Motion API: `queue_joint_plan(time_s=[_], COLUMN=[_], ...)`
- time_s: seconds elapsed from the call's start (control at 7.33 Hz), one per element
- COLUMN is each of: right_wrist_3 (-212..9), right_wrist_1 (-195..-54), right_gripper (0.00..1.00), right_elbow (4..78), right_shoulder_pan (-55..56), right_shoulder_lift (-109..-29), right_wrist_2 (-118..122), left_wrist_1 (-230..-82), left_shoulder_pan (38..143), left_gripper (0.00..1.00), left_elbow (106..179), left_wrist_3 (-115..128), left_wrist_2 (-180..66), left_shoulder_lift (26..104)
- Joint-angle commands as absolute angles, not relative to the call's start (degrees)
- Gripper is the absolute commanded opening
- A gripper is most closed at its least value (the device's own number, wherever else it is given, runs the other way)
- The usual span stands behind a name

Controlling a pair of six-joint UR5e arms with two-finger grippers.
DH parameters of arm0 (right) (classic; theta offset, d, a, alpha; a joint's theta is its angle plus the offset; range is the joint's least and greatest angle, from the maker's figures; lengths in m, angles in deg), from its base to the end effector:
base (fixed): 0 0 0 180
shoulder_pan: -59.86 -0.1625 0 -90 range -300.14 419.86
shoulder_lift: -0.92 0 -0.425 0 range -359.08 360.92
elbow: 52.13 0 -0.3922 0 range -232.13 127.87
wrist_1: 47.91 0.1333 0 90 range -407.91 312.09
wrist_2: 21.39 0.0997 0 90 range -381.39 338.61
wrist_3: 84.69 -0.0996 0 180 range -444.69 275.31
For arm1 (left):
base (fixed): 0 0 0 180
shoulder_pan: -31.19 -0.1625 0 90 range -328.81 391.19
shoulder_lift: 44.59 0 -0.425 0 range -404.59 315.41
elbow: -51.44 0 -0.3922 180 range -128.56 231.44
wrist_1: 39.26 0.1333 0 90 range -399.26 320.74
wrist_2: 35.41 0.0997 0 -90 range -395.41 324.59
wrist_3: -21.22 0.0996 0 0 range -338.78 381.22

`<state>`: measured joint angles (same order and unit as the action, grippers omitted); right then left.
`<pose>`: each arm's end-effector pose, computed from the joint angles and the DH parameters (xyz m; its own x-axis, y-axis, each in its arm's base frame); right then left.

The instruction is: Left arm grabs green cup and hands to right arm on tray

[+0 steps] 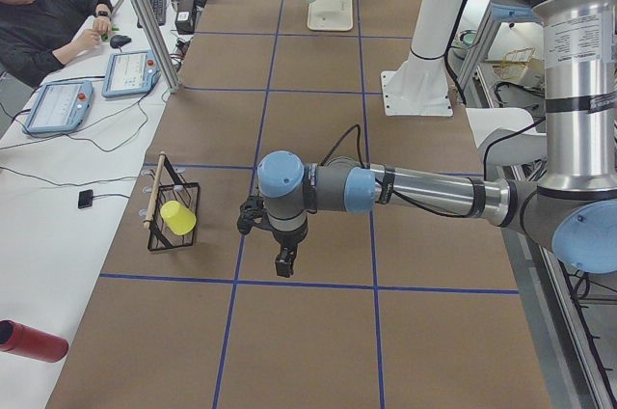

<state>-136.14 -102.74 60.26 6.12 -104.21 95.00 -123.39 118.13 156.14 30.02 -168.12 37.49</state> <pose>-0.1718 -0.3848 0.5218 0.6810 -0.0154 0.7321 -0.1541 0.9744 0.1639 -0.0426 -0.4346 0.6087 0.7164 0.2021 -0.6678 -0.1649 0.9790 0.1195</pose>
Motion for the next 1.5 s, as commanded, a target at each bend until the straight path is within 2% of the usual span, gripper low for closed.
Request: queue_joint_plan(time_s=[0.0,0.27,0.82,0.95,1.09,1.36], right_wrist_3=[-140.1,-140.1,-140.1,-140.1,-140.1,-140.1], right_wrist_1=[-95.2,-91.6,-91.6,-91.6,-91.5,-91.5], right_gripper=[0.0,0.0,0.0,0.4,0.99,1.0], right_elbow=[60.6,60.6,60.6,60.6,60.6,61.3], right_shoulder_pan=[12.1,15.7,19.8,20.0,20.2,20.0], right_shoulder_lift=[-109.4,-113.4,-114.6,-114.5,-114.4,-114.0], right_wrist_2=[86.6,80.6,75.1,74.9,74.0,74.4], left_wrist_1=[-123.5,-123.5,-123.5,-123.5,-123.5,-123.5], left_shoulder_pan=[118.1,118.1,118.0,118.0,118.0,118.0], left_gripper=[1.0,1.0,1.0,1.0,1.0,1.0], left_elbow=[155.9,155.9,155.9,155.9,155.9,155.9], left_wrist_3=[29.9,29.9,29.9,29.9,29.9,29.8], left_wrist_2=[-168.2,-168.2,-168.2,-168.1,-168.1,-168.1], left_shoulder_lift=[37.6,37.6,37.8,37.8,37.8,38.1])
